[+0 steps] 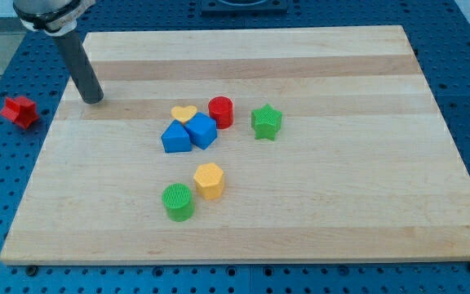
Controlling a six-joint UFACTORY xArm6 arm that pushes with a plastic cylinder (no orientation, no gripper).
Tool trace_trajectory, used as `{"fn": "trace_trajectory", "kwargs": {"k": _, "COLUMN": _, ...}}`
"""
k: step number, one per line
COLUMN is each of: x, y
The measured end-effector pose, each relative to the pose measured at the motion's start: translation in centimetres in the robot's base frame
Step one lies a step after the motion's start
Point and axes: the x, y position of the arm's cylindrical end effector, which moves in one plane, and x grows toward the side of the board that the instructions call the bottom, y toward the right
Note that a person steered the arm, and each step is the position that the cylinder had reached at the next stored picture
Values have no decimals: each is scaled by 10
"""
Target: Move your arm towards the center of the board
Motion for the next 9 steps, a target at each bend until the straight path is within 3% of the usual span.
{"fn": "trace_trajectory", "kwargs": {"k": 4, "x": 1, "y": 2}}
{"fn": "trace_trajectory", "kwargs": {"k": 7, "x": -14, "y": 133}}
{"fn": "trace_trajectory", "kwargs": {"k": 9, "x": 9, "y": 270}}
